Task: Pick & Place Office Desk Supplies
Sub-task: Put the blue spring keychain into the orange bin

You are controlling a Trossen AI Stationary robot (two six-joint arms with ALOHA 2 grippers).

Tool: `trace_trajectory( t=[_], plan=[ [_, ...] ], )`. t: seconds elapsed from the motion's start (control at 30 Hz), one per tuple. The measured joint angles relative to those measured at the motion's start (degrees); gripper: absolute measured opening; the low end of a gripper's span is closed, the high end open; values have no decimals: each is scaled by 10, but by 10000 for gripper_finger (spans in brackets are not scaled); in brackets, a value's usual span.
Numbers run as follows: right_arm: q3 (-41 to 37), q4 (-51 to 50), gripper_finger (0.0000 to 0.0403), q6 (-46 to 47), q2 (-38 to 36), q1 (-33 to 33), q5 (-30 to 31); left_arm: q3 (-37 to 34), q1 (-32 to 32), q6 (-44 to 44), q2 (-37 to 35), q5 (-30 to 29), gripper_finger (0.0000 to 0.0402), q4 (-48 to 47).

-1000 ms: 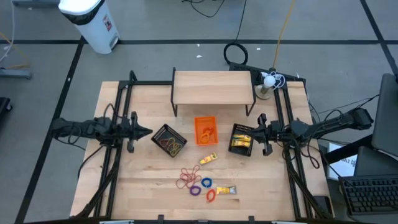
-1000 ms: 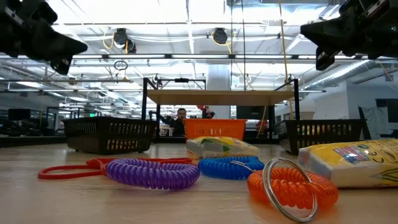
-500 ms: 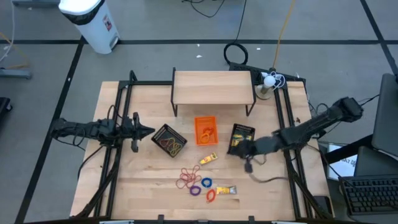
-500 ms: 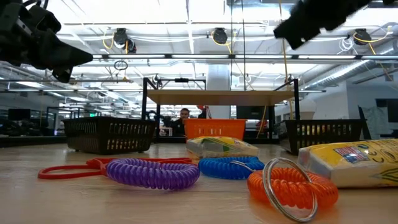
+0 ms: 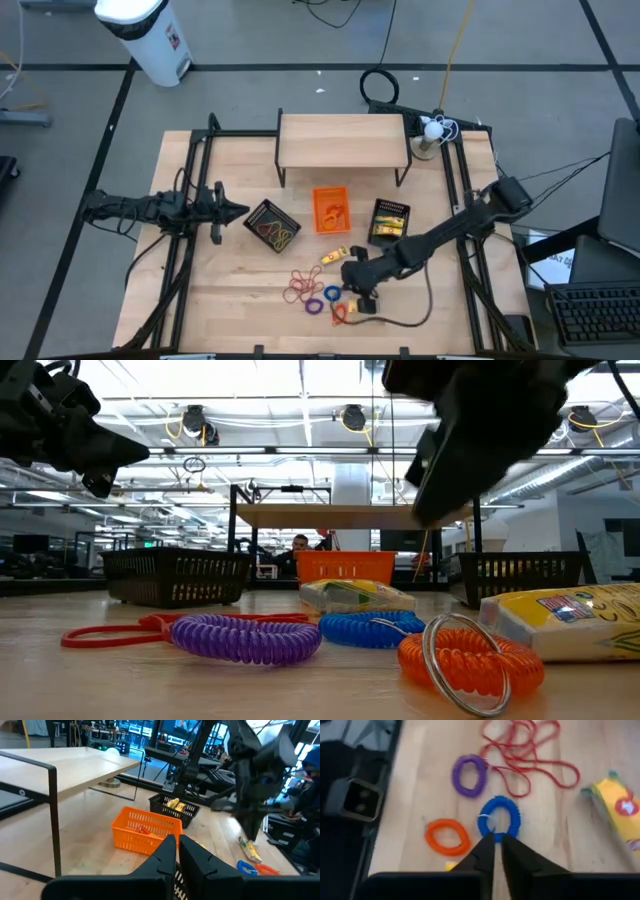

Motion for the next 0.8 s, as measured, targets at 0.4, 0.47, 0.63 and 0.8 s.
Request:
trace_trajectory(
  t=[0.4, 0.47, 0.63, 0.8],
  plan=[
    [1, 36, 194, 135, 69, 0, 57, 0, 0, -17, 0, 9, 21, -1],
    [2, 41, 192, 135, 76, 3, 74, 0, 0, -17, 0, 9, 21, -1],
    [22, 45, 167, 106, 107, 11, 107, 0, 0, -17, 0, 7, 21, -1],
    [36, 52, 140, 67, 134, 15, 107, 0, 0, -17, 0, 5, 21, -3]
  ],
)
